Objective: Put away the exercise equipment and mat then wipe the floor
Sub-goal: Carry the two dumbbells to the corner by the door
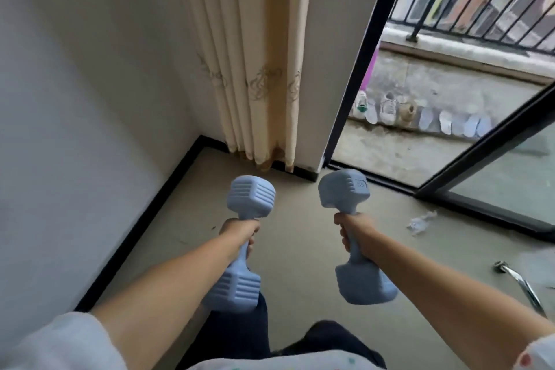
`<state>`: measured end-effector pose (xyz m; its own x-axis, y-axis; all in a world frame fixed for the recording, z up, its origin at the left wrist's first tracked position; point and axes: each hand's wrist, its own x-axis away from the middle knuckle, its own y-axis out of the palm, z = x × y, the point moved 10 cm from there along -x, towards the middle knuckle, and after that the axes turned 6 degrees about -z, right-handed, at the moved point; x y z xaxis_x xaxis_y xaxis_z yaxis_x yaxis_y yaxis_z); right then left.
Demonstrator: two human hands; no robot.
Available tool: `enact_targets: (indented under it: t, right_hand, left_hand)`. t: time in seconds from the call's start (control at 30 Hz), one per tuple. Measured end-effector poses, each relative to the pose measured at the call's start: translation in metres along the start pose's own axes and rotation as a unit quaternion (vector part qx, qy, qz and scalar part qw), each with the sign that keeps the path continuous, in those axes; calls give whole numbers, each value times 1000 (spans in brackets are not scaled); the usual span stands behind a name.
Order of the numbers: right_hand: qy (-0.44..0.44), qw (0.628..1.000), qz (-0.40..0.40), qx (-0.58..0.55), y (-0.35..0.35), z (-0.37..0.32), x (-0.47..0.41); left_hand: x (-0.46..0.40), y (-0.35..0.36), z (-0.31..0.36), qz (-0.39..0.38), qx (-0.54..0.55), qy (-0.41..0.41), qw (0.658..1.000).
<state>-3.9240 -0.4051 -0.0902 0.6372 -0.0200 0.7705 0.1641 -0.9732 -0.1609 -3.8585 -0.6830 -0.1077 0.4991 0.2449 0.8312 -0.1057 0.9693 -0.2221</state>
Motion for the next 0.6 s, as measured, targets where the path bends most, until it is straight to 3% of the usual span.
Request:
enact_targets:
  t: [0.27, 0.6]
  right_hand:
    - [93, 989, 27, -111, 47, -37, -62]
    - [156, 979, 40, -129, 48, -78, -214]
  left_hand:
    - [-108, -56, 104, -20, -116, -21, 993]
    - [-252, -8, 173, -47, -129, -77, 987]
